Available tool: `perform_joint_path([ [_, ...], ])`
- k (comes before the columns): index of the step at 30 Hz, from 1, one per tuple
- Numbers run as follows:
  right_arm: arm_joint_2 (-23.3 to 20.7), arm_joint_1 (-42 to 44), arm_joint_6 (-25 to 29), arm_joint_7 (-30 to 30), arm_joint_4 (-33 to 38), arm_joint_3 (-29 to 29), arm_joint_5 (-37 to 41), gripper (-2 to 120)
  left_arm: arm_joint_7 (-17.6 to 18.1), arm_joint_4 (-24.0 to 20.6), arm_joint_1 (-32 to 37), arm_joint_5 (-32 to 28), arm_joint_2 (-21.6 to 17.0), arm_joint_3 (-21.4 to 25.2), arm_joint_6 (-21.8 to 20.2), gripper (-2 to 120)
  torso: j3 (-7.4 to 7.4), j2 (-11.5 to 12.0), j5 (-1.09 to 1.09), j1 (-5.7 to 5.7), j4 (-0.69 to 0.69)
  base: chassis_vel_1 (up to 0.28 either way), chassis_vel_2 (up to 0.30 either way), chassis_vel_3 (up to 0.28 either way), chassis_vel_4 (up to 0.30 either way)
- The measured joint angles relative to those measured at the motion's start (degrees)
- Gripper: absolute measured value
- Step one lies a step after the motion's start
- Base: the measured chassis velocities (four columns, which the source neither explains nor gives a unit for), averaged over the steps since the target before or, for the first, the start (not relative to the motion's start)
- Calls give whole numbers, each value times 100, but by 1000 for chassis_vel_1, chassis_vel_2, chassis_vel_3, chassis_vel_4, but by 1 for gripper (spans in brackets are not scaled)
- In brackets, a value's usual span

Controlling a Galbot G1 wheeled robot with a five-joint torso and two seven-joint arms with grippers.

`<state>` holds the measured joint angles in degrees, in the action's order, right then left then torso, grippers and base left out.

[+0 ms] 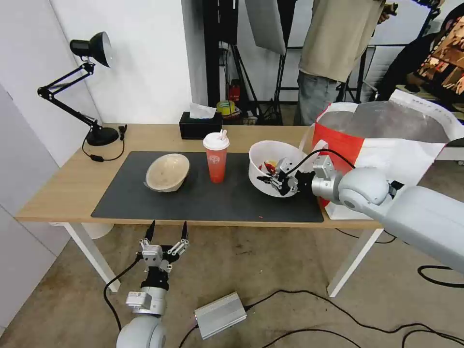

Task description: Pick up the trash from the table and place it into the takeout bag.

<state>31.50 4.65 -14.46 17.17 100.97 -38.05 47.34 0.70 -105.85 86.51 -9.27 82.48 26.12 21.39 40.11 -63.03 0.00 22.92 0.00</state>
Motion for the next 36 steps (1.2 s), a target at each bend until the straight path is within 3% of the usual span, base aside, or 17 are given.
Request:
perform_joint_path([
  [20, -543, 190, 292, 6, 909, 318, -3, 0, -7, 66, 13, 95, 68, -54, -4, 100, 0, 0, 0, 0, 0, 0, 0, 0, 0],
  [34, -1141, 879, 591, -10, 1593, 1349, 13, 0, -9, 119, 80, 144, 106, -126, -13, 100, 0, 0, 1, 0, 0, 0, 0, 0, 0],
  [36, -1262, 1051, 638, -9, 1666, 1786, 19, 0, -14, 79, 106, 66, 124, -211, -61, 100, 0, 0, 1, 0, 0, 0, 0, 0, 0],
])
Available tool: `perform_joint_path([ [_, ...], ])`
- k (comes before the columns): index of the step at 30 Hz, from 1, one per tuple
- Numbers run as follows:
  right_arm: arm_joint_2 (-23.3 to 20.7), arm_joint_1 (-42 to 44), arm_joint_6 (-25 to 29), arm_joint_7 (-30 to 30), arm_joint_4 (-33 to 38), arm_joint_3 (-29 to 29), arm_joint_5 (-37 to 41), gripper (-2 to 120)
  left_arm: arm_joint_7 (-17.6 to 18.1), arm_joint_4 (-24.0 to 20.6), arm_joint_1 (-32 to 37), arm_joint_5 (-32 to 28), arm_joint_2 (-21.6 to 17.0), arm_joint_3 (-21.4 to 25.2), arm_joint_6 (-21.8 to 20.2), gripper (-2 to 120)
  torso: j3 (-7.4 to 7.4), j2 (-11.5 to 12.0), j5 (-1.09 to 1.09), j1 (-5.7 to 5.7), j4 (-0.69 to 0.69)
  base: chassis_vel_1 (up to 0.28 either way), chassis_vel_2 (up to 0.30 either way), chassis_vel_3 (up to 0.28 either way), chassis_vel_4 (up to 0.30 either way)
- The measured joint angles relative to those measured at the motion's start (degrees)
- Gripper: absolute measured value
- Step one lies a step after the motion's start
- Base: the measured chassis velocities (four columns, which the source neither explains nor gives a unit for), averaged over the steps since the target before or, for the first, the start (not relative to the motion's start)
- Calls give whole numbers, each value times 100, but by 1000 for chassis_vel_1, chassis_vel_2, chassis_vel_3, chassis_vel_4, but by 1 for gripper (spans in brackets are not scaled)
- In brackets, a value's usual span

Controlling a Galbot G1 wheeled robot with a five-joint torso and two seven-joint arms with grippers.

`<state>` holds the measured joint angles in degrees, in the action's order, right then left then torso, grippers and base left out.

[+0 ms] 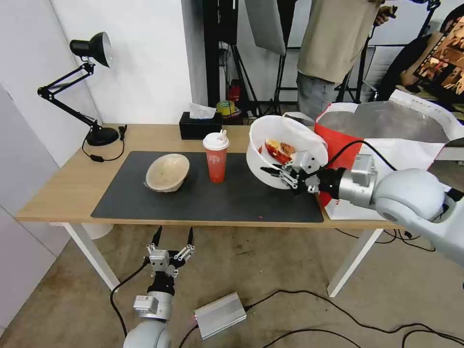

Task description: Pick up the trash from the table and place it into the takeout bag.

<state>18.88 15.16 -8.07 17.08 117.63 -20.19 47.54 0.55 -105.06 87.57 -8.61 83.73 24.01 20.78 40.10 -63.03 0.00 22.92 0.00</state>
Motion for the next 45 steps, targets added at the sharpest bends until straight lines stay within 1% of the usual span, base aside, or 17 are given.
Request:
perform_joint_path([
  [6, -139, 55, 33, 4, 41, 295, 109, 0, -16, -35, 16, 26, 2, -71, -15, 100, 0, 1, 0, 0, 0, 0, 0, 0, 0],
  [8, -241, 90, 55, 3, 42, 477, 188, 0, -22, -42, 25, 33, -39, -80, -15, 100, 0, 1, -1, 0, 0, 0, 0, 0, 0],
  [16, -413, 102, 69, -2, 30, 773, 360, 0, -26, -13, 16, 31, -139, -78, 4, 100, 0, 1, 0, 0, 0, 0, 0, 0, 0],
  [18, -509, 127, 74, -13, 11, 933, 462, 0, -27, 9, 1, 28, -181, -87, 19, 100, 0, 1, 0, 0, 1, 0, 0, 0, 0],
  [26, -727, 235, 92, -34, -51, 1308, 613, 0, -29, 39, -32, 28, -187, -166, 26, 100, 0, 1, 0, 0, 0, 0, 0, 0, 0],
  [45, -899, 311, 207, 8, -526, 1602, 629, 0, -35, 39, -5, 38, -217, -185, 65, 100, 0, 1, 0, 0, 0, 0, 0, 0, 0],
])
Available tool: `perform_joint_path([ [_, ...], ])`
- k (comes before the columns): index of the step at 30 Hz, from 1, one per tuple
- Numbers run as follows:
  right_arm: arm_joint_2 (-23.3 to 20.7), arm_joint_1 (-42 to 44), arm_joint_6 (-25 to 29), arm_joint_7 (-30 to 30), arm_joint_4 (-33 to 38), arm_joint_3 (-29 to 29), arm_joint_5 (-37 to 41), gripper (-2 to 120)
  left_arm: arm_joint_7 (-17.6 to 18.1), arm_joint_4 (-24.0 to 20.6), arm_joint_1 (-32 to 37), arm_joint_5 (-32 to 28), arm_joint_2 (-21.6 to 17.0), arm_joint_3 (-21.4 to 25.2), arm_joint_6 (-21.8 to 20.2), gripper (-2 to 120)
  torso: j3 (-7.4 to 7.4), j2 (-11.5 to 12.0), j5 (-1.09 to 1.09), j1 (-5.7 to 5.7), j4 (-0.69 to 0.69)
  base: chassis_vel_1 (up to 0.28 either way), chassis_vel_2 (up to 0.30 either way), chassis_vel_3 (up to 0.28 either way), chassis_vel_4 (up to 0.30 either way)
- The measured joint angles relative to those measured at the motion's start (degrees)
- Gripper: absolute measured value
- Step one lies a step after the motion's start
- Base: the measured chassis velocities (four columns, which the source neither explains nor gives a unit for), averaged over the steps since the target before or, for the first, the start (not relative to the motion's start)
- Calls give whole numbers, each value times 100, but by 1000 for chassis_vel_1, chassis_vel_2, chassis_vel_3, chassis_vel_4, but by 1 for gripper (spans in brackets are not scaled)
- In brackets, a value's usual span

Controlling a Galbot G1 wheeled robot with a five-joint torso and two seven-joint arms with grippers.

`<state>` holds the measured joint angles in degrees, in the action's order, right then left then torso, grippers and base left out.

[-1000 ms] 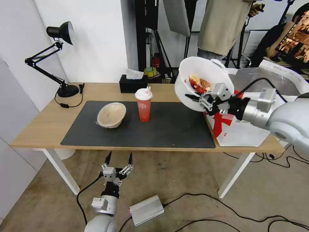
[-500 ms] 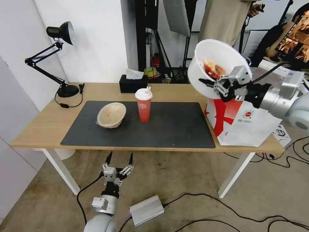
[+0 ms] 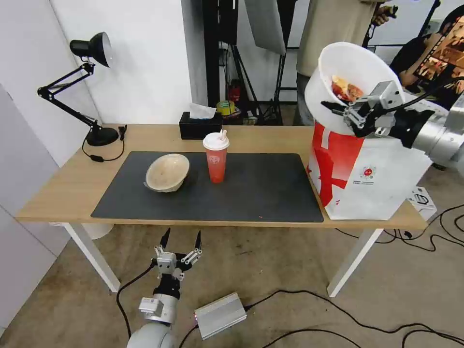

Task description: Pick up the trash from the table and place it into the takeout bag.

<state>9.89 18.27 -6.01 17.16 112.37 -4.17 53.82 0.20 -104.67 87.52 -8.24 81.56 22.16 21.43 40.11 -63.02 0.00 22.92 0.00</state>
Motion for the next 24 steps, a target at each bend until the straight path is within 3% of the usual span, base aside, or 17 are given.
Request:
perform_joint_path([
  [24, 71, -20, 201, 288, -1095, 93, -240, 0, -34, 96, -68, 7, 42, -96, 93, 100, 0, 0, 0, 0, 1, 0, 0, 0, 0],
])
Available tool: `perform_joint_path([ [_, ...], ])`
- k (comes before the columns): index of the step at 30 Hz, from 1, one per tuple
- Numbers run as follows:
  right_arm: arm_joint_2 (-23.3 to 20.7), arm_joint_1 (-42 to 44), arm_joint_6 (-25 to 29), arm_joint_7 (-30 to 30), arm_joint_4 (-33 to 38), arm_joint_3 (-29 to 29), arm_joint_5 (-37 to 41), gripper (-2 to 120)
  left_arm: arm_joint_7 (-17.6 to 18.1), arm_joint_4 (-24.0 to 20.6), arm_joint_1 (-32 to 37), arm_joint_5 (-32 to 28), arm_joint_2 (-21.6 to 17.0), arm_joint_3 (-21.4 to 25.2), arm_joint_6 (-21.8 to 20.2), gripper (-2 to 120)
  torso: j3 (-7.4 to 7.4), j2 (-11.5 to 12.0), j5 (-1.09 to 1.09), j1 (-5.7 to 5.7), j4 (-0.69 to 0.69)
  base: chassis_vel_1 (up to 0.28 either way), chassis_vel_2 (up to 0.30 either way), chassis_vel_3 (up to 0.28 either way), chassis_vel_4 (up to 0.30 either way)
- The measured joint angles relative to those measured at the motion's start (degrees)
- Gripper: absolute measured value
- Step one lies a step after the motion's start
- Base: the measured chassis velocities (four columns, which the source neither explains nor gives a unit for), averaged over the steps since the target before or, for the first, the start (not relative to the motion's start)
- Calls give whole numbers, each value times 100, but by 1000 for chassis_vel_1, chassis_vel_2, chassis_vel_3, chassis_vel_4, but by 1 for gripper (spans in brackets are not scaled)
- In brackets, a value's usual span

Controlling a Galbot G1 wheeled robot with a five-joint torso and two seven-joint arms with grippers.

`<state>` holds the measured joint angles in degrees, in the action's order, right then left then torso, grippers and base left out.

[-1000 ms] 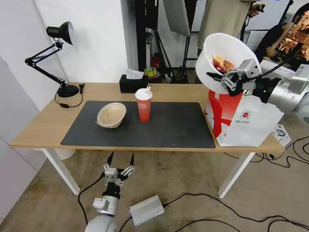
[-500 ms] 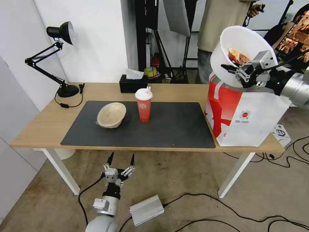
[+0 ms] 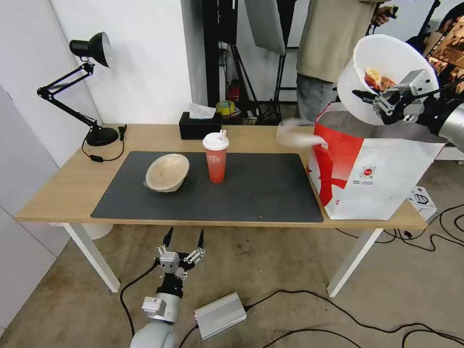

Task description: Pick up the trash from the table and place it into the takeout bag.

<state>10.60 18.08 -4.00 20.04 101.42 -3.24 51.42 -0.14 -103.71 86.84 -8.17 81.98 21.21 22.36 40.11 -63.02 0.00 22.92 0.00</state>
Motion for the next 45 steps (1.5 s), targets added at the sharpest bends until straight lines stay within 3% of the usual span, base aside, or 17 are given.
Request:
perform_joint_path([
  [45, 676, -41, 140, 122, -914, -497, -718, 0, -99, 73, -31, -6, 28, -28, 23, 100, 0, -1, 0, 0, 0, 0, 0, 0, 0],
])
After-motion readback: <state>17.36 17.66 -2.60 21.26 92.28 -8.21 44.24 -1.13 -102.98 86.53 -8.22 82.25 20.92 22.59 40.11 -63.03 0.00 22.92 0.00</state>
